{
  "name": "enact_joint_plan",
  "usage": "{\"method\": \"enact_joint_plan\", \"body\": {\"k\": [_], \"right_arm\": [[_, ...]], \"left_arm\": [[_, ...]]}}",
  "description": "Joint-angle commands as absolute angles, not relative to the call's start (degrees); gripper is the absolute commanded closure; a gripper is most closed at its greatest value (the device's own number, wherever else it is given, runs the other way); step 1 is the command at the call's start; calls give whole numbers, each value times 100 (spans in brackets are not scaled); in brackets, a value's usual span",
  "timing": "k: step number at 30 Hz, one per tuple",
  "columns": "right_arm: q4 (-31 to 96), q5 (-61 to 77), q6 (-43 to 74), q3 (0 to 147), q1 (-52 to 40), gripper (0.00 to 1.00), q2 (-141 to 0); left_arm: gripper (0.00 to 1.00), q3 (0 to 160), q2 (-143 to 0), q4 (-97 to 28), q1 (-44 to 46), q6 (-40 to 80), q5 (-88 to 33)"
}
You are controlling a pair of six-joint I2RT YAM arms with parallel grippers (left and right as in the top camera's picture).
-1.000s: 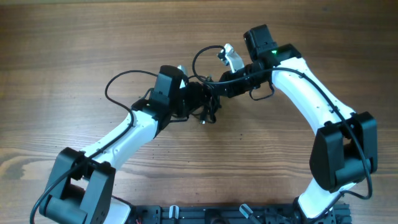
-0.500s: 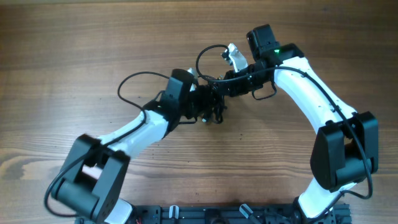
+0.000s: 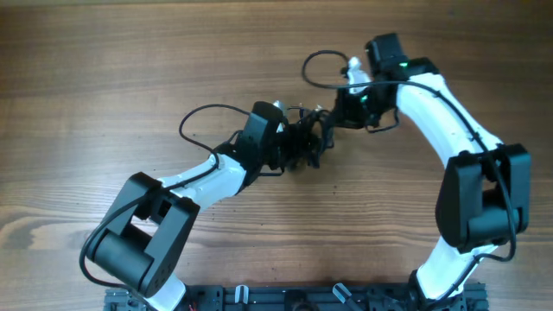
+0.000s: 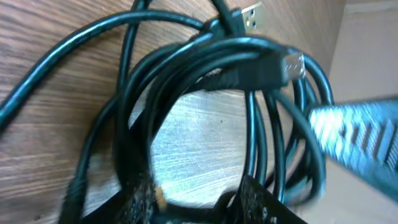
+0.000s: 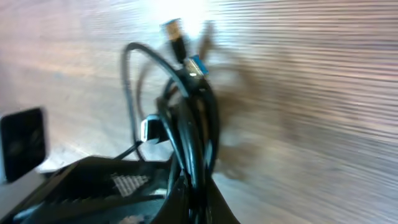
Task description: Untangle cables
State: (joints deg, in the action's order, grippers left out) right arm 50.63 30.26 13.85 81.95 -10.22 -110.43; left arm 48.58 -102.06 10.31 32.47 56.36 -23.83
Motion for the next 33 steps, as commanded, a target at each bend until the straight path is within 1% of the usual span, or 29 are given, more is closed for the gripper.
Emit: {"method": "enact_joint_plan", "body": {"k": [1,9,18,21,25,29,33], "right_arm": [[5028,2589,1494,7985,-814,96,-11190],[5022,2443,1474,7915,-801,96,-11749],[5019,2445,1278,7915,-819,96,-11789],[5019,2443,1208,7915,-838,96,-11789],[4984,2443,1201,7915,-860,96,-11791],[4950,2440,1194,7915,-860,96,-11791],[4950,2443,1149,7915,-867,96,-11791]], "left_arm": [[52,4853,-10287,1013,3280,5642,-2451],[51,4853,-10287,1131,3280,5640,-2456],[51,4853,-10289,1199,3577,5594,-2335],[52,4853,-10289,1092,3627,5596,-2080],[62,4853,-10289,1138,3669,5592,-2075],[62,4853,-10383,1140,3918,5422,-2062],[63,4853,-10519,1142,3953,5430,-1955]]}}
